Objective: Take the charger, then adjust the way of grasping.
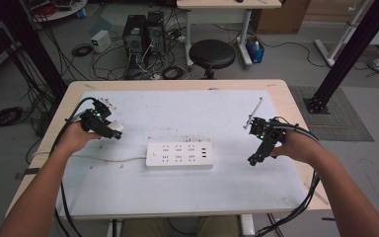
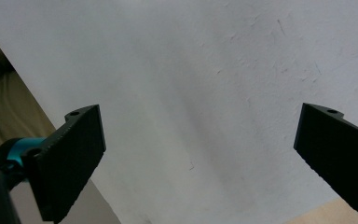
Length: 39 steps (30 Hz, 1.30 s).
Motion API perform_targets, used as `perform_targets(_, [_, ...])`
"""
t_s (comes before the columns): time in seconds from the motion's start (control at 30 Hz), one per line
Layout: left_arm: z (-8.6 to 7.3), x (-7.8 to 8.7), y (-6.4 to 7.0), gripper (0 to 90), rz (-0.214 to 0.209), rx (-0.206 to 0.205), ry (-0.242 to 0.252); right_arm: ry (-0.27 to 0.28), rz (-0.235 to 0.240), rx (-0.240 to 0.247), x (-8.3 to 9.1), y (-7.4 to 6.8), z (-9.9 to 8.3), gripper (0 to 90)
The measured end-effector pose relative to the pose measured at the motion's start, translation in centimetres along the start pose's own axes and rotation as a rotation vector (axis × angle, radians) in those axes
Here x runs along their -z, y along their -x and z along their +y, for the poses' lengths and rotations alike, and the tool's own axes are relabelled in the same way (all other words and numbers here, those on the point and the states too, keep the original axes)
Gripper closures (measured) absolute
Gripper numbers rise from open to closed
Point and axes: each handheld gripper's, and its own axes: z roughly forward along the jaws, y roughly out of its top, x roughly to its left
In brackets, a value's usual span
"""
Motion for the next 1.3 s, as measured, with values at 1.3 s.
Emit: perform_targets(1.3, [6.2,8.4,12.7,42.6,-0.063,-0.357,0.097,0.175,0.012,-0.031,0.9,-2.0,-0.6,1.3])
